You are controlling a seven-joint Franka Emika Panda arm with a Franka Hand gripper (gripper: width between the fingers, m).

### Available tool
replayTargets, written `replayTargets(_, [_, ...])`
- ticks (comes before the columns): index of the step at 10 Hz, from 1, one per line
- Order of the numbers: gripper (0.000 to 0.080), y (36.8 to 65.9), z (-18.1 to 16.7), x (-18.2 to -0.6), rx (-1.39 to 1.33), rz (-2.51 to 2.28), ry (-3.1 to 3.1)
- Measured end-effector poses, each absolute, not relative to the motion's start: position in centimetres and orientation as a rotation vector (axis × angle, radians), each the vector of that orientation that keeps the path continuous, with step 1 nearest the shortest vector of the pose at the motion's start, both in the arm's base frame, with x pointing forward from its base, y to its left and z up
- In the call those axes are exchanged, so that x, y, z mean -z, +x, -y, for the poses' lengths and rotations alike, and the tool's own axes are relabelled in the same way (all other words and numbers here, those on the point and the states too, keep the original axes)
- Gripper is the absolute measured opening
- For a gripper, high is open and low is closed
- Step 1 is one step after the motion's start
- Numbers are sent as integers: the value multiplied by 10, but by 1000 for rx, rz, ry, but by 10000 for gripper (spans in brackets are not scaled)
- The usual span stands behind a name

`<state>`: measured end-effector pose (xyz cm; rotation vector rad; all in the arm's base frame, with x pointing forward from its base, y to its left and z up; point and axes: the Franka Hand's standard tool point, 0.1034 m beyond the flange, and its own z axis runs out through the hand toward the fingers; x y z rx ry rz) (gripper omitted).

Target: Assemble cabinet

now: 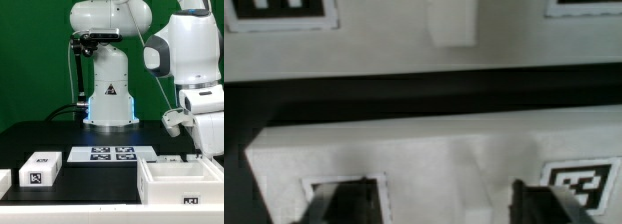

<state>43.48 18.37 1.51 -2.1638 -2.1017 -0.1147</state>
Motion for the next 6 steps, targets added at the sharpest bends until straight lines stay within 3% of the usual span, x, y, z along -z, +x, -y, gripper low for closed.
replayTargets(1, [203,435,-184,-15,114,2101,-2164])
replayTargets(2, [78,435,-183,-15,114,2101,-2164])
replayTargets(6, [59,435,-183,-15,115,2101,-2165])
